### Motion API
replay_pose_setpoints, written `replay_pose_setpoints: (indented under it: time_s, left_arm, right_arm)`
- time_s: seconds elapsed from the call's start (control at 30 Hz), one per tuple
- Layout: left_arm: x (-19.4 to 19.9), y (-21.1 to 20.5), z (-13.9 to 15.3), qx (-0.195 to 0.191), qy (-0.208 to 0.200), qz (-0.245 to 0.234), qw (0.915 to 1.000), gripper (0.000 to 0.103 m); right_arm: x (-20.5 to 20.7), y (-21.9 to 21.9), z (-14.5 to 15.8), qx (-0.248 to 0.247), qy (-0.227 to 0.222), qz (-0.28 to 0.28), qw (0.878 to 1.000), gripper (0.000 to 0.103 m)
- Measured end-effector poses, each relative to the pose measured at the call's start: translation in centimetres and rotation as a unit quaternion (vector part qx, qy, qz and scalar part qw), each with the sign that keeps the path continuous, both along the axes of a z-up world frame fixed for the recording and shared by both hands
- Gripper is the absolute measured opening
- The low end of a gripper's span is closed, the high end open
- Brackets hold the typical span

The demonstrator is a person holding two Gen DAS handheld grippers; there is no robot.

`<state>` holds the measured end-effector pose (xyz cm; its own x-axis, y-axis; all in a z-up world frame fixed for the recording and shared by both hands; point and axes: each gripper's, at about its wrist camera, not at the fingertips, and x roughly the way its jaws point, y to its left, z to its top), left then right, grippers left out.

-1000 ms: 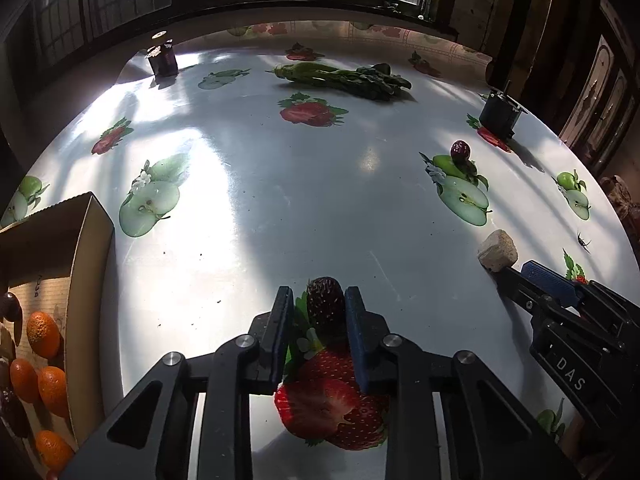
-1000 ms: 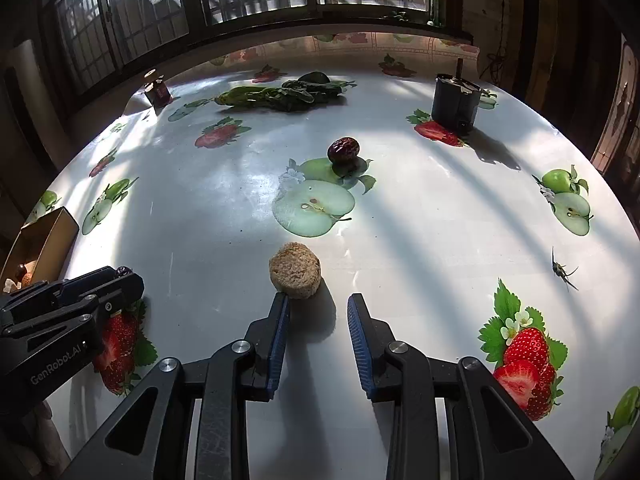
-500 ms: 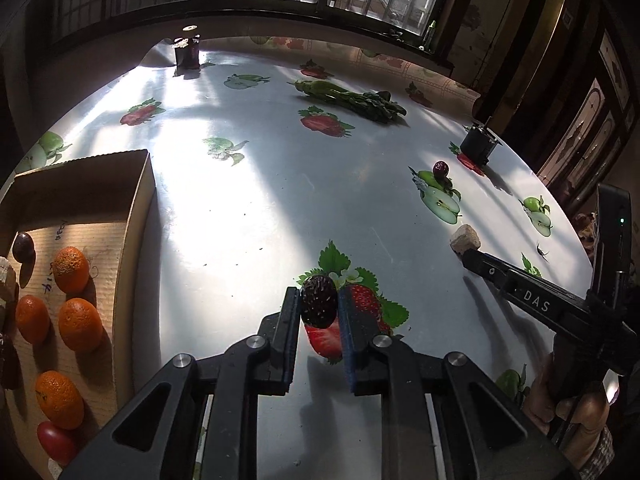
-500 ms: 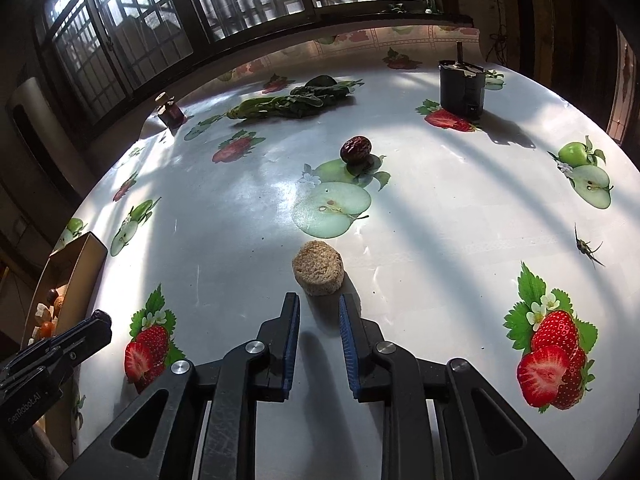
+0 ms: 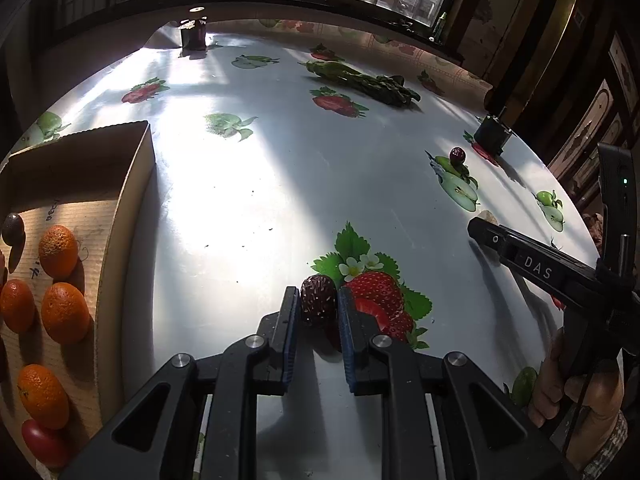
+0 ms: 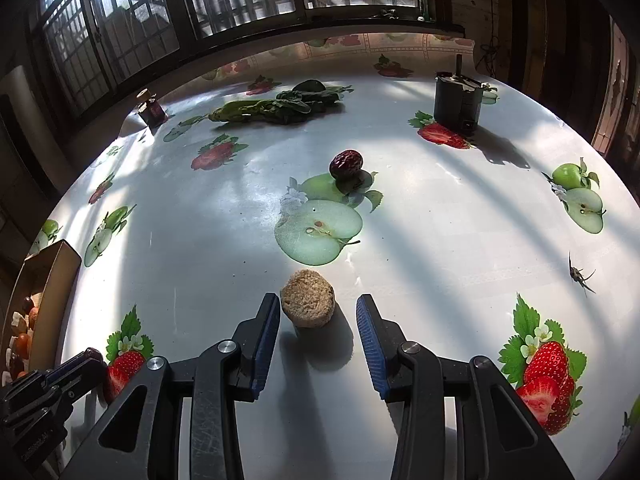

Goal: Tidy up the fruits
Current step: 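Carry the rice cake and date over the tray and open both grippers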

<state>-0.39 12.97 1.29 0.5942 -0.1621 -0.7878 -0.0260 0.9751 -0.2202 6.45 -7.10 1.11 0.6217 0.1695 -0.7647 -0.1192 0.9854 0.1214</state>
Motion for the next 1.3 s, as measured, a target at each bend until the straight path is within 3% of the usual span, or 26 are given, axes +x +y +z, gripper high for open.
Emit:
replay_pose_setpoints:
  time_s: [0.03,0.1,0.43,0.6,0.77,0.87,1.03,1.3]
  left_arm:
    - [0.0,0.0,0.0,0.002,-0.001,0.001,1.0000,0.018]
    - [-0.1,0.1,0.1,0.003,0.001,0.005,1.0000,0.018]
    - [-5.0,4.5,4.5,-0.030,-0.040,0.047,0.9976,0.018]
    - [-8.8,9.2,6.1,0.006,-0.056,0.103,0.9931,0.018]
    - [-12.8,14.2,6.1,0.039,-0.046,0.154,0.9862,0.018]
    - [-14.7,16.6,5.6,0.059,-0.036,0.178,0.9816,0.018]
    - [-16.5,19.7,3.6,0.060,-0.012,0.204,0.9770,0.018]
    - [-16.5,20.9,2.2,0.056,-0.008,0.214,0.9753,0.018]
  right_arm:
    - [0.0,0.3,0.0,-0.008,-0.002,0.003,1.000,0.041]
    - [0.0,0.5,0.0,-0.008,-0.001,0.009,1.000,0.029]
    - [-4.2,1.4,3.6,0.036,-0.021,0.037,0.998,0.029]
    - [-7.1,5.2,5.8,0.056,-0.034,0.089,0.994,0.029]
    - [-10.5,11.1,7.1,0.087,-0.032,0.169,0.981,0.030]
    - [-12.5,14.9,6.8,0.098,-0.019,0.218,0.971,0.030]
    - [-15.8,21.1,5.4,0.083,-0.001,0.289,0.954,0.030]
    - [-18.1,25.3,2.7,0.029,0.008,0.326,0.945,0.030]
